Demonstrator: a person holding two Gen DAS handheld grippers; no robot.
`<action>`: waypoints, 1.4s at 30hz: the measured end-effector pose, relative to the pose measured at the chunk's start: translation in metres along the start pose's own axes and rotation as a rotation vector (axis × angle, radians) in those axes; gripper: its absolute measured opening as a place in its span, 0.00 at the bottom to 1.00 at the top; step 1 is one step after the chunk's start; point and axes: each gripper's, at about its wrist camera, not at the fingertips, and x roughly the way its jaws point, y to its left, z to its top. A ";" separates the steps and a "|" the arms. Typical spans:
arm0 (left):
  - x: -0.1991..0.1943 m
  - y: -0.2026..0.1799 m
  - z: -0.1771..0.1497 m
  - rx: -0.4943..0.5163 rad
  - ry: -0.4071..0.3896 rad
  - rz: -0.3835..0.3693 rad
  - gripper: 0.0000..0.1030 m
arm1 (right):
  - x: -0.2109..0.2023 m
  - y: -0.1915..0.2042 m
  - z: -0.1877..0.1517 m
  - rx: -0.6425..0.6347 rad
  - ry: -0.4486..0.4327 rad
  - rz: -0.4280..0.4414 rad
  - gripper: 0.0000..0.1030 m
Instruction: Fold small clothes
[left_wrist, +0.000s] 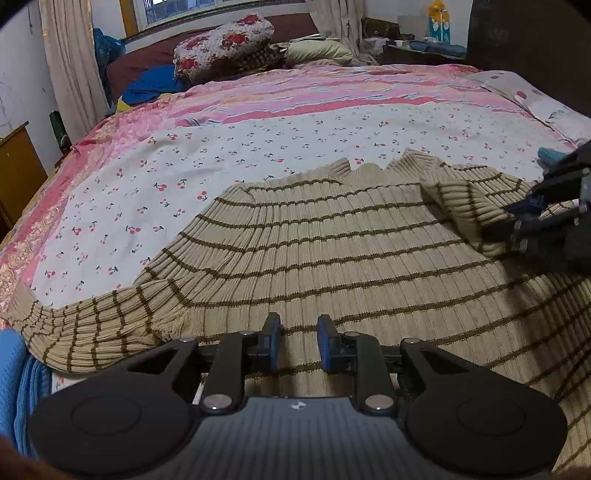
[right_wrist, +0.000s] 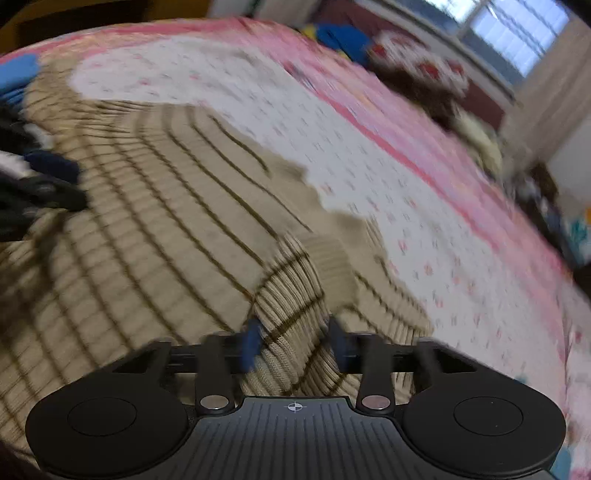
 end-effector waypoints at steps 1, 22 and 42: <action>0.000 0.000 -0.001 0.000 -0.001 -0.001 0.29 | -0.002 -0.010 0.002 0.065 -0.001 0.033 0.07; -0.006 0.003 -0.004 -0.010 -0.011 0.005 0.33 | -0.058 -0.001 -0.002 0.010 -0.278 0.110 0.31; -0.003 0.013 -0.006 -0.055 -0.009 -0.049 0.34 | 0.006 -0.009 0.012 0.059 -0.186 0.170 0.29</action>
